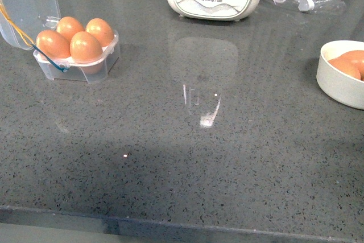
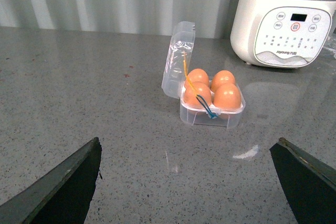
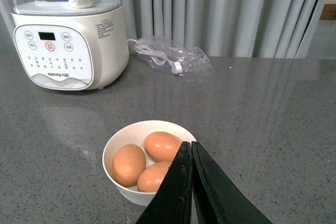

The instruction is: Put egg into box

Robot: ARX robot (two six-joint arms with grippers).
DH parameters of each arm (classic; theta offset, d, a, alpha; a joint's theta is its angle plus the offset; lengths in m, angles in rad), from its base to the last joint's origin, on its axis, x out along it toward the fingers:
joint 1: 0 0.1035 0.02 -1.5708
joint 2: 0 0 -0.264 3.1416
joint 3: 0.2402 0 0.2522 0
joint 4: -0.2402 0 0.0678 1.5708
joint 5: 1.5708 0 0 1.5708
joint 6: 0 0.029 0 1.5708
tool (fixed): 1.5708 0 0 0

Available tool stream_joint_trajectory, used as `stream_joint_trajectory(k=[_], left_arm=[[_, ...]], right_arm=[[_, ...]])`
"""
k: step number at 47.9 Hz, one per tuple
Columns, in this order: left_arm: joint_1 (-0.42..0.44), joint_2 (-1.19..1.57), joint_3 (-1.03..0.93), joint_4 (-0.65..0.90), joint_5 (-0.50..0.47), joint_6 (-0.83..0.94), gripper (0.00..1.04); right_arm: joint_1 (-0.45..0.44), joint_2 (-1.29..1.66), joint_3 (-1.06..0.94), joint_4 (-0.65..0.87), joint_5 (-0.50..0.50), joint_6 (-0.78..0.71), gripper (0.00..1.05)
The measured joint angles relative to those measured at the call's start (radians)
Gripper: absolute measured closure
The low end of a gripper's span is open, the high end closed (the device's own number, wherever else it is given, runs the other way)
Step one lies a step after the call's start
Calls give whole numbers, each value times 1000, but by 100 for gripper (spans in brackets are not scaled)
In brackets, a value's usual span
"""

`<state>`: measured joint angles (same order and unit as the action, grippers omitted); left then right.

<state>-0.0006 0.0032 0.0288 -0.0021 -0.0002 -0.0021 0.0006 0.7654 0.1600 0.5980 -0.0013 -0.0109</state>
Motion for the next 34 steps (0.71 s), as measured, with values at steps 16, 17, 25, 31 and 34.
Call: stream_joint_trajectory(k=[16, 17, 25, 31, 34], left_arm=[[0, 0, 0, 0, 0, 0, 7], [0, 0, 0, 0, 0, 0, 7], [0, 0, 0, 0, 0, 0, 7], [0, 0, 0, 0, 0, 0, 7], [0, 0, 0, 0, 0, 0, 7]], right_arm=[[0, -163, -84, -82, 0, 0, 102], [0, -178, -89, -91, 0, 0, 102], [0, -261, -113, -149, 0, 0, 102], [0, -310, -145, -153, 0, 0, 102], [0, -331, -154, -168, 0, 0, 102]])
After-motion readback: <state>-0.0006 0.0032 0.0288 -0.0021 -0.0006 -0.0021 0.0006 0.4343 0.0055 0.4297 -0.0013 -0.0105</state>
